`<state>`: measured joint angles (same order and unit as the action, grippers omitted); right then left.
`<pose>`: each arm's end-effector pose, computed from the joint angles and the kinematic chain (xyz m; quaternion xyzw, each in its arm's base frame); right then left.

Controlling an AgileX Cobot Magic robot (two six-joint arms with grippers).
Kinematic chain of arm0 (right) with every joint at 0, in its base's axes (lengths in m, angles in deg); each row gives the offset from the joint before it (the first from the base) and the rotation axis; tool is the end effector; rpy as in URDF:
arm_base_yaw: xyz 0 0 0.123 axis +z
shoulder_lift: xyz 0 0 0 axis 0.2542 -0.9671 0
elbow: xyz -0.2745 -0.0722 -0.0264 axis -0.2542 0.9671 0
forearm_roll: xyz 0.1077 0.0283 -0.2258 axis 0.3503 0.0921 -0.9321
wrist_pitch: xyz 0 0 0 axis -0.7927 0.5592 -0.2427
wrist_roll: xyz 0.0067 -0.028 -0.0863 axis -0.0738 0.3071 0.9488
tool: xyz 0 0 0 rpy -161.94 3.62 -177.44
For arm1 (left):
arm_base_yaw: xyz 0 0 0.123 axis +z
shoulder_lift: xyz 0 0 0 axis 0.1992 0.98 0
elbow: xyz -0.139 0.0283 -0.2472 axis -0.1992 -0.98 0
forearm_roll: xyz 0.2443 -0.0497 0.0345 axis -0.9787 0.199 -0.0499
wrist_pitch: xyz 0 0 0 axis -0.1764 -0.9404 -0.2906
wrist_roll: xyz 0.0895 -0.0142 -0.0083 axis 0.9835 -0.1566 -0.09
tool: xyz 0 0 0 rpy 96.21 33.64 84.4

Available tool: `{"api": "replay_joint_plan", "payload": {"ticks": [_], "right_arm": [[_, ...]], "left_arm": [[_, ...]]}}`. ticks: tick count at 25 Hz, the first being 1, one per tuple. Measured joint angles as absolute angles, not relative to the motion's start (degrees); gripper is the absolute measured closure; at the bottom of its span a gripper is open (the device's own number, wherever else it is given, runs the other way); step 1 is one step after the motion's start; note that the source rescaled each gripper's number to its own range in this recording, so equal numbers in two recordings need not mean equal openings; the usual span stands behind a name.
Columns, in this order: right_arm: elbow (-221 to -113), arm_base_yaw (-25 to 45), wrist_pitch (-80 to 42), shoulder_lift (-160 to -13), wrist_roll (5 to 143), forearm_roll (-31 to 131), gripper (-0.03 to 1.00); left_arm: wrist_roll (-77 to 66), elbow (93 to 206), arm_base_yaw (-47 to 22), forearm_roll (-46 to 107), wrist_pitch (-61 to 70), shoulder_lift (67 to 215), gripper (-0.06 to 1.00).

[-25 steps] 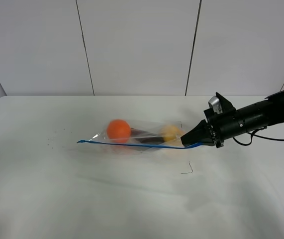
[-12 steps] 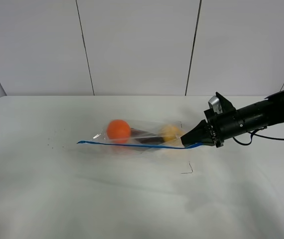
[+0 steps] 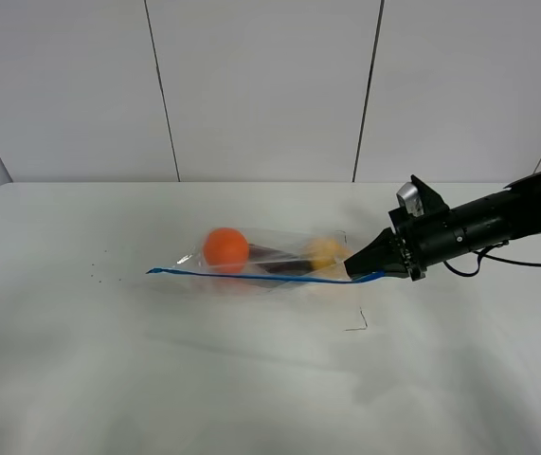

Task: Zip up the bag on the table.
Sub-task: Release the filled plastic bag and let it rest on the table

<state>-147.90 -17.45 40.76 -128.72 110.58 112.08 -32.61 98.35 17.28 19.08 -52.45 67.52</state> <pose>0.3388 0.0637 0.1405 -0.0836 0.8564 0.5048 0.0683 -0.0050 -0.0035 0.2754 0.0070 0.8531 0.0376 0.5203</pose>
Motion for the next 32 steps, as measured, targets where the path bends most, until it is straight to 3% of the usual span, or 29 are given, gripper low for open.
{"api": "replay_joint_plan", "payload": {"ticks": [32], "right_arm": [[-147.9, -17.4, 40.8, -128.7, 110.6, 112.1, 0.97]], "left_arm": [[-38.1, 98.3, 17.3, 16.3, -52.4, 67.5, -0.06]]}}
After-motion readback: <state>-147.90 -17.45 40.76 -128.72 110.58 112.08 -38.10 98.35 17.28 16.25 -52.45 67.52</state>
